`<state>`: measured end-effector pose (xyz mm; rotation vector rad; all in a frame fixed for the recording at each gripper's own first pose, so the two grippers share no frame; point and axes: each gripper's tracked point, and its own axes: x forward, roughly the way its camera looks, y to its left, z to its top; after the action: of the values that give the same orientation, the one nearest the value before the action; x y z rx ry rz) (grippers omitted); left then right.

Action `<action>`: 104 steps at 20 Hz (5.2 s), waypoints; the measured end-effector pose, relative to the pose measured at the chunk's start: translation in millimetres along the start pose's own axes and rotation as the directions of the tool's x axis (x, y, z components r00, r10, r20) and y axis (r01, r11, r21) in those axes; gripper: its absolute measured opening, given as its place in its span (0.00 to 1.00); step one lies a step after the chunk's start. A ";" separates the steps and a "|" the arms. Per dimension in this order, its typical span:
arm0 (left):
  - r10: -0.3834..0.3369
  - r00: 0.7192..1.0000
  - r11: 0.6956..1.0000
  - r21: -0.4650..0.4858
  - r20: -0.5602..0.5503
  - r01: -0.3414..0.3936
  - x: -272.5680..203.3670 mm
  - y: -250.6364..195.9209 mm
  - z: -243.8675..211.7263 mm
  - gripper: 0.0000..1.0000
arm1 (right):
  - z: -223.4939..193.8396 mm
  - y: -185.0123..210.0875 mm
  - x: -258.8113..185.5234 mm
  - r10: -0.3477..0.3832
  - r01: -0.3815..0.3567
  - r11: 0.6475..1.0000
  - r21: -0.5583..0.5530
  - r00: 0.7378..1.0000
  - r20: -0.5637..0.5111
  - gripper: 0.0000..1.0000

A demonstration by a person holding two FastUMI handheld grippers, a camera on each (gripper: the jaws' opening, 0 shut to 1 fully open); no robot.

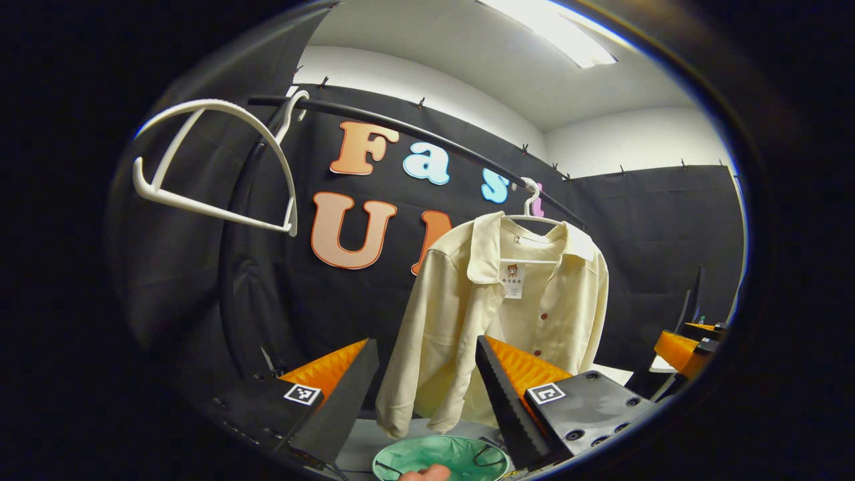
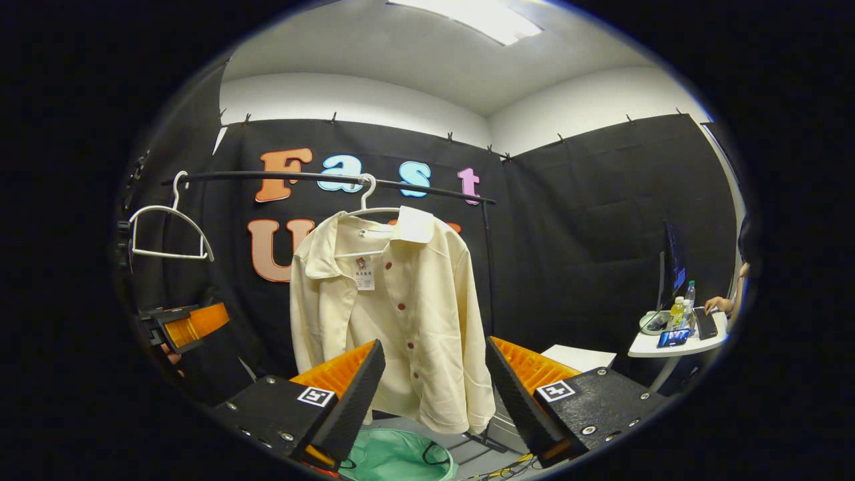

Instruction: Grasp the clothes on the hanger with both hands and then place them into the laundry hamper below.

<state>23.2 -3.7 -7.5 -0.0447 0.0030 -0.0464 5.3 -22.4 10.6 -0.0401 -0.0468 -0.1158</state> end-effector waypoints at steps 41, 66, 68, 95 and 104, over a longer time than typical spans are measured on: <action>-0.191 0.982 0.981 0.042 0.014 0.190 104.4 -49.6 -30.9 1.00 | -61.3 2.6 319.8 -0.114 0.090 0.957 -0.274 0.991 -0.071 0.84; -0.062 0.997 0.962 0.269 0.052 0.046 257.7 -65.5 -95.1 0.19 | -12.0 -16.4 224.7 0.100 -0.108 0.980 -0.169 0.993 -0.054 0.00; -0.047 0.997 0.960 0.278 0.062 0.028 250.5 -55.2 -85.9 0.18 | -11.7 -17.0 225.3 0.094 -0.101 0.981 -0.166 0.994 -0.050 0.00; 0.208 0.885 0.845 0.380 0.416 -0.377 265.3 73.2 122.2 0.17 | 178.7 -172.2 237.4 -0.180 0.194 0.980 -0.033 0.954 0.241 0.00; 0.290 0.818 0.839 0.279 0.497 -0.467 280.9 84.1 105.8 0.18 | 167.3 -188.6 322.9 -0.190 0.190 0.982 0.014 0.969 0.157 0.00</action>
<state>308.1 71.9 93.8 0.3511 -0.4521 0.3793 296.3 -239.4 200.4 -0.0454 -0.2095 -0.3049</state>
